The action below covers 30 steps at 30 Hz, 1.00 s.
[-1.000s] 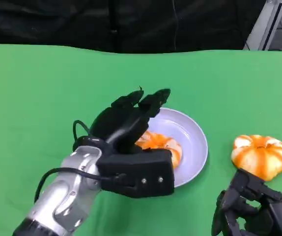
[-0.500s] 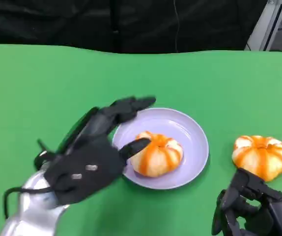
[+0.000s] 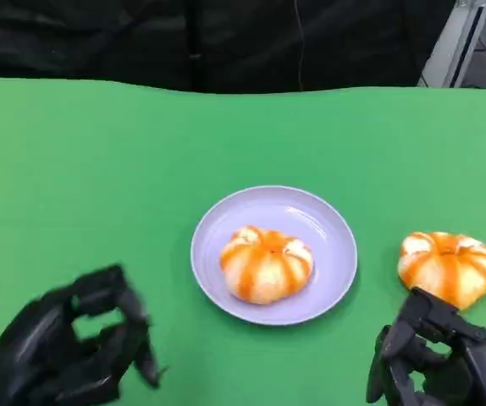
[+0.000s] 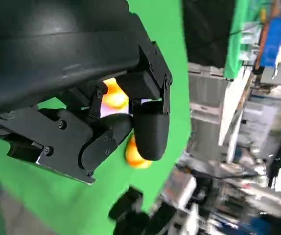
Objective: Grasp the bread from the table and place it into the plate.
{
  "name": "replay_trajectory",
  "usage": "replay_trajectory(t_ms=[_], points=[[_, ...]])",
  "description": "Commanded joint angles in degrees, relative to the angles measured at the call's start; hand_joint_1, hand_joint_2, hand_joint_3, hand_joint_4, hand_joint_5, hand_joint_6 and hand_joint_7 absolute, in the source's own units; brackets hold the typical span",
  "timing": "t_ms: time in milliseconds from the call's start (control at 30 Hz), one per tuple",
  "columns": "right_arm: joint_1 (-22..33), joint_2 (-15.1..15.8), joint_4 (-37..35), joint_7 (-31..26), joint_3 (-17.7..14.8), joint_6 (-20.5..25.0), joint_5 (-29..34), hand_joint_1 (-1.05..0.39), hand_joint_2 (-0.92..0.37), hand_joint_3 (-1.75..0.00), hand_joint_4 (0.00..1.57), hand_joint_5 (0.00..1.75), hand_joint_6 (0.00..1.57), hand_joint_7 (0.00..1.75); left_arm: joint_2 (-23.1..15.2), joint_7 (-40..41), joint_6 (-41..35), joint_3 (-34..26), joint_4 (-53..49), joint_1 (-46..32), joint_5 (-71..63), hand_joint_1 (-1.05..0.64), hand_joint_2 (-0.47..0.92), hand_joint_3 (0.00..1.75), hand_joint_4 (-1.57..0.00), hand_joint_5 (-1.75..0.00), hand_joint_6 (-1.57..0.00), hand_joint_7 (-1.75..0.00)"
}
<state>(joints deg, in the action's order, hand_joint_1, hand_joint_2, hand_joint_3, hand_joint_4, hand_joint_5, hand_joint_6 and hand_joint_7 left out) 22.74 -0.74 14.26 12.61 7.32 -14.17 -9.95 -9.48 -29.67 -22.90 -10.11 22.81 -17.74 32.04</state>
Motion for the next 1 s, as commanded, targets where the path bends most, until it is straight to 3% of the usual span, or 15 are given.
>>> replay_trajectory(t_ms=[33, 500, 1000], points=[[-0.17, 0.64, -0.82, 0.21, -0.83, -0.32, -0.44, -0.13, -0.57, -1.22, 0.85, 1.75, 0.69, 1.69, -2.45, -6.17, 1.94, -2.48, -4.86, -2.74, 3.40, -0.16, 0.57, 1.21, -0.83, -1.75, -0.70, -1.75], [0.51, 0.86, -0.60, 1.26, -1.28, -0.91, -0.72, -0.13, -0.57, -1.22, 0.87, 1.75, 0.69, 1.68, -3.31, -5.33, 1.36, -2.89, -8.47, -0.57, 2.91, -0.17, 0.65, 1.03, -0.82, -1.75, -0.69, -1.75], [0.83, 0.69, 0.00, 0.99, -1.16, -0.40, -0.70, -0.13, -0.56, -1.23, 0.86, 1.75, 0.68, 1.69, -2.43, -2.39, 0.30, -2.32, -7.23, -0.67, 3.17, -0.15, 0.65, 1.08, -0.82, -1.75, -0.70, -1.75]])
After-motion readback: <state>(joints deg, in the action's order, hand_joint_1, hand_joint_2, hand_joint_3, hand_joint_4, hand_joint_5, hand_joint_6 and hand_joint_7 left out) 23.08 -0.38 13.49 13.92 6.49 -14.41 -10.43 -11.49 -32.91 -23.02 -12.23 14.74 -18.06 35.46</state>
